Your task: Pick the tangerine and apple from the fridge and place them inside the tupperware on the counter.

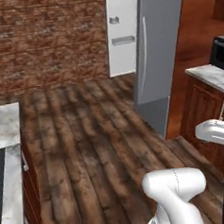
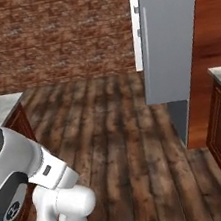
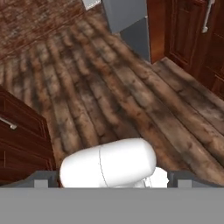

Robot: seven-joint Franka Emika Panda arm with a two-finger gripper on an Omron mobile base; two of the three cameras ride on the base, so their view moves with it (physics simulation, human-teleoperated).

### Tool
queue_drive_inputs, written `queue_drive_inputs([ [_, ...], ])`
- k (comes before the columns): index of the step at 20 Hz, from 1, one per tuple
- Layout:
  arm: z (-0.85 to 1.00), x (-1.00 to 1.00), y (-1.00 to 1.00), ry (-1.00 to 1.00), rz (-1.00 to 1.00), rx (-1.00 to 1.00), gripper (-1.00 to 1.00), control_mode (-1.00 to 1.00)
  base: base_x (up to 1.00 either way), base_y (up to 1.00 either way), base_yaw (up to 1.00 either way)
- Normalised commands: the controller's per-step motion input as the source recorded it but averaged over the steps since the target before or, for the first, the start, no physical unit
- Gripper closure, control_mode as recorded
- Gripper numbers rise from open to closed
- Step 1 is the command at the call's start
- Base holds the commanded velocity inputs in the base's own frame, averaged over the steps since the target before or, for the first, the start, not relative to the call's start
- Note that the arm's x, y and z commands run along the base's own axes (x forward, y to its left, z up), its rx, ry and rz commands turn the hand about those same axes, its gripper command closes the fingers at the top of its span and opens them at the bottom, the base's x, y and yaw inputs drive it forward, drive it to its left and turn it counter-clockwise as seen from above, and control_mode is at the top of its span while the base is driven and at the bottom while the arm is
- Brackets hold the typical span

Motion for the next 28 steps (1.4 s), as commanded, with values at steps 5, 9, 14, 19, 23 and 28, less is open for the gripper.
queue_drive_inputs([
  [5, 0.00, 0.00, 0.00, 0.00, 0.00, 0.00, -1.00, 1.00, 0.97, 0.14, 0.33],
  [9, 0.00, 0.00, 0.00, 0.00, 0.00, 0.00, -1.00, 1.00, 0.99, 0.10, 0.18],
  [14, 0.00, 0.00, 0.00, 0.00, 0.00, 0.00, -1.00, 1.00, 1.00, 0.18, 0.08],
  [19, 0.00, 0.00, 0.00, 0.00, 0.00, 0.00, -1.00, 1.00, 0.93, 0.30, 0.00],
  [23, 0.00, 0.00, 0.00, 0.00, 0.00, 0.00, -1.00, 1.00, 0.88, 0.36, 0.00],
  [28, 0.00, 0.00, 0.00, 0.00, 0.00, 0.00, -1.00, 1.00, 0.79, 0.33, -0.10],
])
